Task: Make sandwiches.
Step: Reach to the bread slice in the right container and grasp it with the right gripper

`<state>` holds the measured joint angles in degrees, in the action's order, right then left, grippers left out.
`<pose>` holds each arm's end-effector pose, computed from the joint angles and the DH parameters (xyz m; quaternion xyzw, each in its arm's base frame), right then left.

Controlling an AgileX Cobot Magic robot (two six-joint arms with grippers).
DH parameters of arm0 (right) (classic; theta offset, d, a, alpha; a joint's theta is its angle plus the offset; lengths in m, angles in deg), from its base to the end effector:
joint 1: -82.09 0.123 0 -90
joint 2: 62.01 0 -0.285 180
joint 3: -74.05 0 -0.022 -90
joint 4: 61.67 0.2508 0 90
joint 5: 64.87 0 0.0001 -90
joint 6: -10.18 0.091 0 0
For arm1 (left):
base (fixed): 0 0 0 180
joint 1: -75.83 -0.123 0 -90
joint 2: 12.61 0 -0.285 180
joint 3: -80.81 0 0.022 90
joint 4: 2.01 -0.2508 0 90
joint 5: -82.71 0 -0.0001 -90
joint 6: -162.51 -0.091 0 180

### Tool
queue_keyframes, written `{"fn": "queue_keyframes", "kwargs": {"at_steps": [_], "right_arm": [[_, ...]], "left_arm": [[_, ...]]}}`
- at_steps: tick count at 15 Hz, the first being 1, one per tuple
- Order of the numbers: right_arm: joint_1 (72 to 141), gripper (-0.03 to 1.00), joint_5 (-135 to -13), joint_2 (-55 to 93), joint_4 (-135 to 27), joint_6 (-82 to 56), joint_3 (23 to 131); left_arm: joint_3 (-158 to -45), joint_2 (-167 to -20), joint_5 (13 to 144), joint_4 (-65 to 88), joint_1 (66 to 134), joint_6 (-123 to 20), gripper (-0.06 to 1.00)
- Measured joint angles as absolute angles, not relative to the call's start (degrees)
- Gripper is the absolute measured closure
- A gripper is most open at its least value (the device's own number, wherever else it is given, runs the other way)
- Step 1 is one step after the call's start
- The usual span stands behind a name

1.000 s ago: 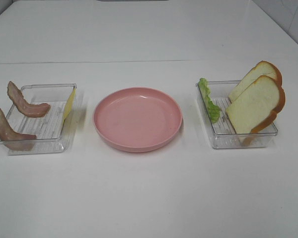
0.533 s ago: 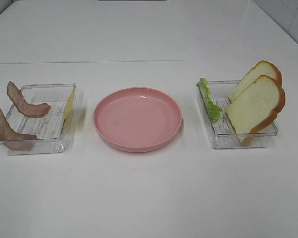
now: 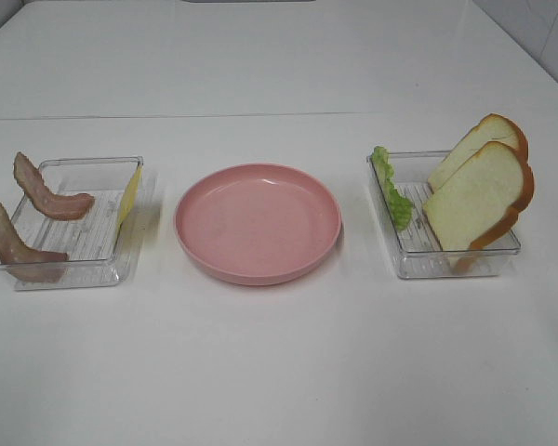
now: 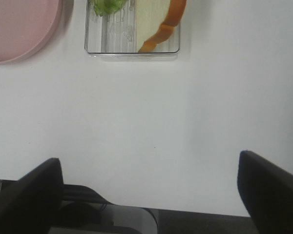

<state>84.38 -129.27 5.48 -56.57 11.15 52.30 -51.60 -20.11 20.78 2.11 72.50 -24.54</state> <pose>0.1812 0.0146 0.3304 -0.0016 0.9727 0.0499 0.2265 -0.0082 -0.0063 0.2805 0.0298 0.8517 0.0115 0.5231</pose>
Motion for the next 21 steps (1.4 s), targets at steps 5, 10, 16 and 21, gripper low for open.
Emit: {"fn": "queue_keyframes", "kwargs": {"at_steps": [5,10,16,21], "right_arm": [[84.4,0.04,-128.8,33.2,-56.3,8.3,67.1],[82.0,0.04,-128.9,46.7,-53.0,4.3,76.1],[81.1,0.04,-127.0,56.2,-51.0,3.8,78.8],[81.1,0.04,-124.5,59.5,-47.1,3.7,78.9]], "left_arm": [[-51.6,-20.1,20.8,2.1,72.5,-24.5,-0.05],[-51.6,-20.1,20.8,2.1,72.5,-24.5,-0.05],[-51.6,-20.1,20.8,2.1,72.5,-24.5,-0.05],[-51.6,-20.1,20.8,2.1,72.5,-24.5,-0.05]]}}
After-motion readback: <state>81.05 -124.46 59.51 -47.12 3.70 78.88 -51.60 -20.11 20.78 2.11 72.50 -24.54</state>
